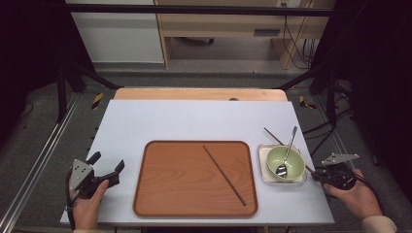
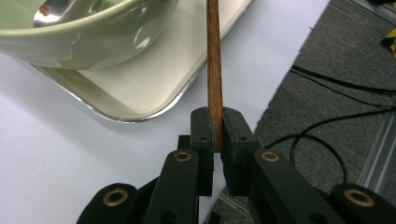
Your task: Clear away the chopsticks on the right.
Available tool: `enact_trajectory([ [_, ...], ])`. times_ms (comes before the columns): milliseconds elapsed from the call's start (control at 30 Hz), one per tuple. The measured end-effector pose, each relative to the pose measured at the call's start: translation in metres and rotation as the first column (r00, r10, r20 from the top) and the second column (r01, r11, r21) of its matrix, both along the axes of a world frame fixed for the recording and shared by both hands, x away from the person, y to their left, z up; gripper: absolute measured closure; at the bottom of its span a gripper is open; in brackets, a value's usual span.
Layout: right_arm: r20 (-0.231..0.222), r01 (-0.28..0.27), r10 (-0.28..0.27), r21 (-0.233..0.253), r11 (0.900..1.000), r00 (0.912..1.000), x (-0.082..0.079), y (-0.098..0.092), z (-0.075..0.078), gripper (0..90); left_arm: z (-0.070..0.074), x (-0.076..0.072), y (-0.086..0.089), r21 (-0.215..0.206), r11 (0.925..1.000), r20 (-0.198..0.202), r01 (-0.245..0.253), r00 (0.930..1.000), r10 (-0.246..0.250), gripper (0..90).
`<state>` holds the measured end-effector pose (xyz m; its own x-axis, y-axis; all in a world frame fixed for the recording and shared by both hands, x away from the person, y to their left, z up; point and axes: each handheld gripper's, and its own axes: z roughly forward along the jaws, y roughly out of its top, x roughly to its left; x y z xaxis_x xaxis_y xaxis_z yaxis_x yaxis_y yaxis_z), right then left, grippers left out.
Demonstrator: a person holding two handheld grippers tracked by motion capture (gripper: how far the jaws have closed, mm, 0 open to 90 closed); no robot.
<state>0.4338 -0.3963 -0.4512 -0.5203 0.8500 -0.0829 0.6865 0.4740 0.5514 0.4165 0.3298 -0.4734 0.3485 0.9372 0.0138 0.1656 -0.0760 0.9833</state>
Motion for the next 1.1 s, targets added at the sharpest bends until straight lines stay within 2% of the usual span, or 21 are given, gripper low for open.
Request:
enact_trajectory([
  [133, 0.040, 0.053, -0.053, 0.002, 0.999, 0.9978, -0.001, -0.003, 0.009, 84.3, 0.000, 0.000, 0.000, -0.003, 1.0000, 0.001, -0.002, 1.0000, 0.002, 7.3],
  [233, 0.066, 0.106, -0.107, 0.010, 0.994, 0.9921, -0.002, -0.005, 0.019, 84.4, 0.000, 0.000, 0.000, -0.004, 1.0000, 0.002, -0.002, 1.0000, 0.002, 7.3],
  [367, 0.121, 0.167, -0.167, 0.006, 0.986, 0.9785, -0.002, -0.003, 0.035, 84.5, 0.000, 0.000, 0.001, -0.009, 0.9999, 0.003, -0.005, 1.0000, 0.005, 7.3],
  [467, 0.166, 0.204, -0.204, 0.019, 0.979, 0.9646, -0.003, 0.002, 0.046, 84.5, 0.001, -0.001, 0.002, -0.006, 1.0000, 0.003, -0.007, 1.0000, 0.007, 7.4],
  [700, 0.243, 0.211, -0.222, 0.071, 0.975, 0.9445, -0.010, 0.021, 0.075, 84.5, 0.000, 0.000, 0.002, -0.004, 1.0000, 0.005, -0.006, 1.0000, 0.006, 7.5],
  [867, 0.251, 0.158, -0.177, 0.095, 0.983, 0.9516, -0.017, 0.042, 0.093, 84.5, 0.001, 0.000, 0.002, -0.001, 1.0000, 0.005, -0.007, 1.0000, 0.007, 7.5],
  [1100, 0.249, 0.091, -0.117, 0.114, 0.989, 0.9614, -0.025, 0.087, 0.108, 84.5, 0.000, -0.001, 0.002, -0.002, 1.0000, 0.003, -0.005, 1.0000, 0.005, 7.6],
])
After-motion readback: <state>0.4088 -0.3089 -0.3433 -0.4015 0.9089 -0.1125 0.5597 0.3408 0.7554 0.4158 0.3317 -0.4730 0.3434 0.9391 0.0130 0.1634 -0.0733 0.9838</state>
